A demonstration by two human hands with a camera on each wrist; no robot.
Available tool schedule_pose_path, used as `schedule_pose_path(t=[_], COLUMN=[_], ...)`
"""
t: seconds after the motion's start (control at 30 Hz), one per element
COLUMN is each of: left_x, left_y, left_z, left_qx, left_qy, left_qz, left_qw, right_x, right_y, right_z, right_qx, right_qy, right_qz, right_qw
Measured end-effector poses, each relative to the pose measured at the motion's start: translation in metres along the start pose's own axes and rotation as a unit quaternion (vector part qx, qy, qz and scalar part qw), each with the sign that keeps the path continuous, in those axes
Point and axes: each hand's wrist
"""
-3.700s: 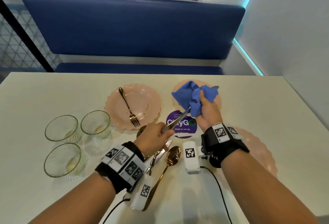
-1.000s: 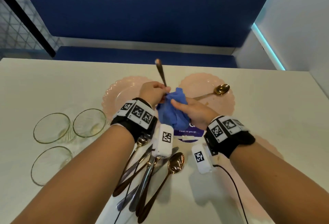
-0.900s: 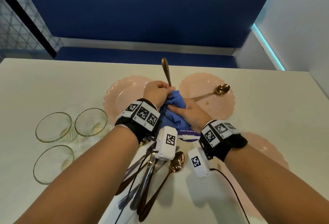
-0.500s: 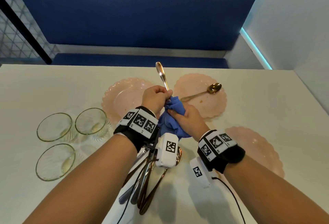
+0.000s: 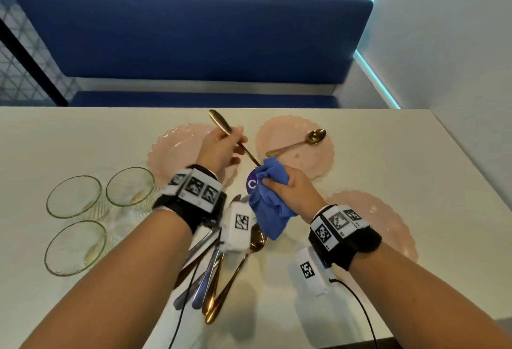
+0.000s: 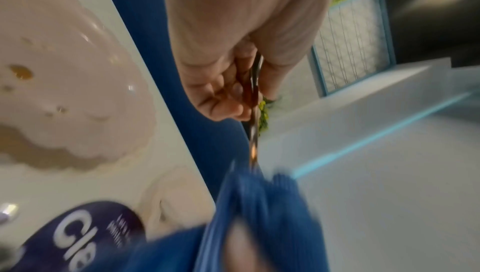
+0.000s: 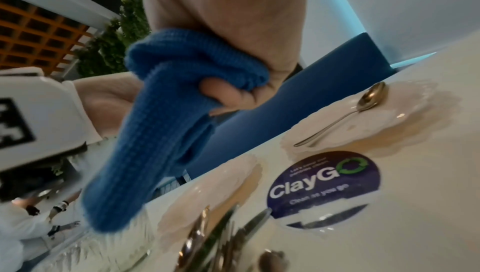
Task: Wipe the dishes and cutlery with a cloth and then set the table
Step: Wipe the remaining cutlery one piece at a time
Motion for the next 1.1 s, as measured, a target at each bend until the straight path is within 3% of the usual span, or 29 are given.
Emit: schedule_pose_path(t=[0.13,0.33,0.47,0.57,0.63,0.73,0.77,0.8,0.87,0.97,1.03,1.1], left_x=[-0.002,0.013,0.031,0.04,0.045,0.054,0.057,0.06,0.068,0.083,0.082,0.078], left_y=[-0.022,-0.038,-0.032,-0.022,-0.021,-0.023,-0.022,-0.018,-0.004,0.014,0.019,0.022], left_z=[0.024,0.023,0.015,0.014,0.011,0.0,-0.006,-0.012,-0.023,-0.036,-0.039,-0.036], left_qx=[-0.033,-0.125,-0.347,-0.393,-0.389,-0.351,-0.332,-0.31,-0.291,-0.307,-0.307,-0.273], left_qy=[0.028,0.037,0.127,0.172,0.17,0.153,0.149,0.142,0.132,0.146,0.139,0.104], left_qz=[-0.032,-0.058,-0.144,-0.134,-0.115,-0.054,-0.039,-0.036,-0.054,-0.085,-0.08,-0.061], left_qw=[0.999,0.99,0.918,0.893,0.898,0.922,0.931,0.939,0.946,0.936,0.938,0.954], right_x=[0.002,-0.017,-0.025,-0.025,-0.024,-0.014,-0.014,-0.019,-0.017,-0.005,-0.001,0.003], right_y=[-0.023,-0.064,-0.079,-0.074,-0.074,-0.076,-0.067,-0.073,-0.058,-0.018,-0.023,-0.017], right_z=[0.004,-0.013,-0.017,-0.019,-0.009,-0.001,0.0,0.003,-0.005,-0.015,-0.019,-0.025], right_qx=[-0.047,-0.069,-0.063,-0.078,-0.124,-0.246,-0.257,-0.257,-0.431,-0.397,-0.471,-0.472], right_qy=[0.049,-0.012,-0.032,-0.052,-0.039,0.027,0.071,0.088,0.12,0.165,0.203,0.2], right_qz=[-0.02,0.069,0.126,0.195,0.242,0.248,0.273,0.349,0.251,0.206,0.131,0.092], right_qw=[0.997,0.995,0.989,0.976,0.961,0.937,0.924,0.897,0.859,0.879,0.849,0.853])
Point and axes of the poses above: each hand's wrist, its own x-axis away from the middle knuckle, its own y-axis out of the palm, z = x × y, and after that the axes turned 9 degrees about z, right-handed
